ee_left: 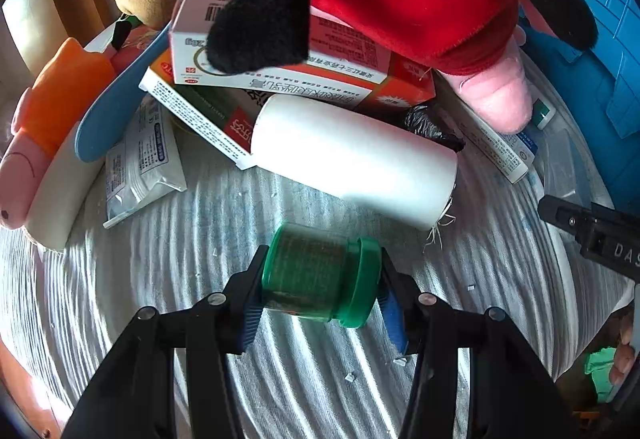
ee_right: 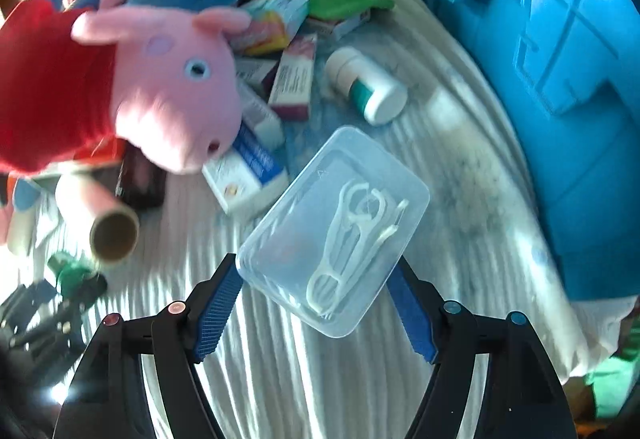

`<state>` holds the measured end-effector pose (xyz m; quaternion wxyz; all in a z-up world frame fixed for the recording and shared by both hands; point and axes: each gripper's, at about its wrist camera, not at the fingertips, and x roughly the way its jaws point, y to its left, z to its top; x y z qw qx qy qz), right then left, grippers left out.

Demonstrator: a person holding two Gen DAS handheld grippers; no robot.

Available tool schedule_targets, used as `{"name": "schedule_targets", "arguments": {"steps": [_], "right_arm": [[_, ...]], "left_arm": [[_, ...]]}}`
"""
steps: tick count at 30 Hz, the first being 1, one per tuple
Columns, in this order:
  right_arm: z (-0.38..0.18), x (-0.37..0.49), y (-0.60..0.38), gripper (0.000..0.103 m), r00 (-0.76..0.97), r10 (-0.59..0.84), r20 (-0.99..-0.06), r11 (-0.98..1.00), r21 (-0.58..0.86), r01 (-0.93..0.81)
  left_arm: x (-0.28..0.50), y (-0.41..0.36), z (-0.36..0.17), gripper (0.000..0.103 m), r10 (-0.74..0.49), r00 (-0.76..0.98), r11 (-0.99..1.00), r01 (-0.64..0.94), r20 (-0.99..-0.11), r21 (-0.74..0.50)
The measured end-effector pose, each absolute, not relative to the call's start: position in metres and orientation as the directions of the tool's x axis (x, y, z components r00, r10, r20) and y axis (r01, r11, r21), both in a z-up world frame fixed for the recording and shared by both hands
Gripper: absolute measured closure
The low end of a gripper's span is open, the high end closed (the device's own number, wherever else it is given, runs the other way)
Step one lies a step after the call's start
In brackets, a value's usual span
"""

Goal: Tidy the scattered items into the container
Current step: 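Grasp the green jar with the left tool while the right tool grasps the clear plastic case, then lift the green jar with the left tool while the right tool carries the clear case to the crate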

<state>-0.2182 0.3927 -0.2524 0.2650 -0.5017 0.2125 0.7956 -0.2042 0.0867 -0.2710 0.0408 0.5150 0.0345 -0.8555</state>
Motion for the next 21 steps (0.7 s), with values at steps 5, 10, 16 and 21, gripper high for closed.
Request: {"name": "schedule_targets", "arguments": {"steps": [5, 10, 16, 21], "right_arm": [[-0.249, -0.210, 0.398, 0.016, -0.395, 0.179, -0.901, -0.741, 0.141, -0.657], [-0.245, -0.215, 0.401, 0.012, -0.407, 0.200, -0.891, -0.724, 0.146, -0.674], [-0.250, -0.222, 0.404, 0.030, -0.369, 0.250, -0.895, -0.692, 0.101, -0.714], [-0.250, -0.221, 0.405, 0.030, -0.352, 0.248, -0.902, -0.699, 0.086, -0.710]], "left_arm": [[-0.201, 0.082, -0.270, 0.054, -0.035, -0.469, -0.992, 0.120, -0.883, -0.025], [-0.200, 0.082, -0.269, 0.054, -0.042, -0.469, -0.992, 0.124, -0.882, -0.019], [-0.203, 0.085, -0.269, 0.054, -0.059, -0.475, -0.991, 0.131, -0.878, -0.004], [-0.204, 0.088, -0.268, 0.054, -0.068, -0.481, -0.991, 0.133, -0.874, 0.004]]}}
